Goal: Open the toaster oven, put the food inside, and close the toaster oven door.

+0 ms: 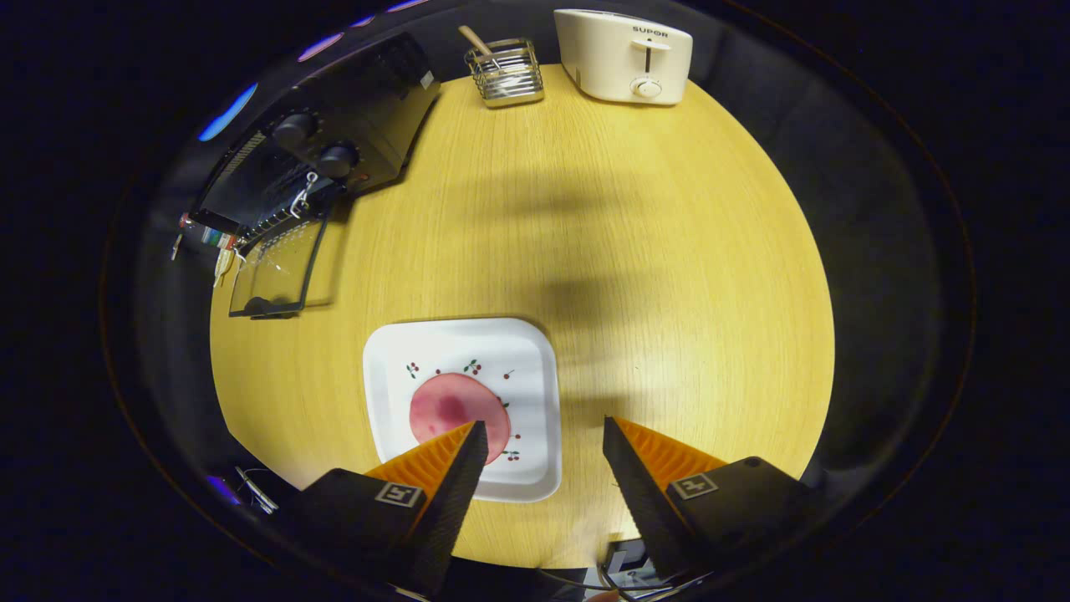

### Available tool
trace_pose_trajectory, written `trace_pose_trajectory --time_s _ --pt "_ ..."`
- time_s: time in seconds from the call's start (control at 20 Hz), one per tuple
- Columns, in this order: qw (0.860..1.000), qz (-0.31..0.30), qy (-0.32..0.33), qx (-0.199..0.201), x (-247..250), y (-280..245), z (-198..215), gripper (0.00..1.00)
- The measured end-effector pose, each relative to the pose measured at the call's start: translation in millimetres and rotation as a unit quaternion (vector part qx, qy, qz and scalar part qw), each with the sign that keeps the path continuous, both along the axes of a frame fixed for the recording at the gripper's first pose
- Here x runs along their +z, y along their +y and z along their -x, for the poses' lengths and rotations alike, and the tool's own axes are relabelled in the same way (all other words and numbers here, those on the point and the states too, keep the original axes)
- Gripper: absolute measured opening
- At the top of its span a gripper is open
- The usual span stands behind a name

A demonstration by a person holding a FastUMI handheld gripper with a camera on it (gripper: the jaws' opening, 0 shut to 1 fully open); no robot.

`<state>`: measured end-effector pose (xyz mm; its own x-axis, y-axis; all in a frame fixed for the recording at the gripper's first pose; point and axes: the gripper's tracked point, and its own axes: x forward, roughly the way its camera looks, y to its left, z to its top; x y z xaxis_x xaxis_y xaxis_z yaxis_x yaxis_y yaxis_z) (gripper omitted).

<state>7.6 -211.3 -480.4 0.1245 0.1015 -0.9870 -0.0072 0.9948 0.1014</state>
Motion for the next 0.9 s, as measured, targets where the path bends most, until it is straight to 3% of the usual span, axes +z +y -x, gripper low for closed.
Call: trace_pose_trajectory --time_s 0.1,0.15,0.35,0.5,0.6,0.9 --pt "1.0 0.003 0.014 0.012 -13.5 -2.2 -0.2 0.72" --pt "0.999 0.011 0.023 0.021 -18.2 -4.2 2.0 0.69" --pt "0.999 -0.002 0.015 0.045 -15.8 -1.3 -1.7 0.21" --pt "0.996 -0.048 0.02 0.067 -19.1 5.6 0.4 0.07" --pt "0.995 -0.076 0.021 0.062 -16.9 5.5 0.4 0.07" --pt "0.973 -0.221 0.048 -0.041 -2.9 24.8 10.9 0.07"
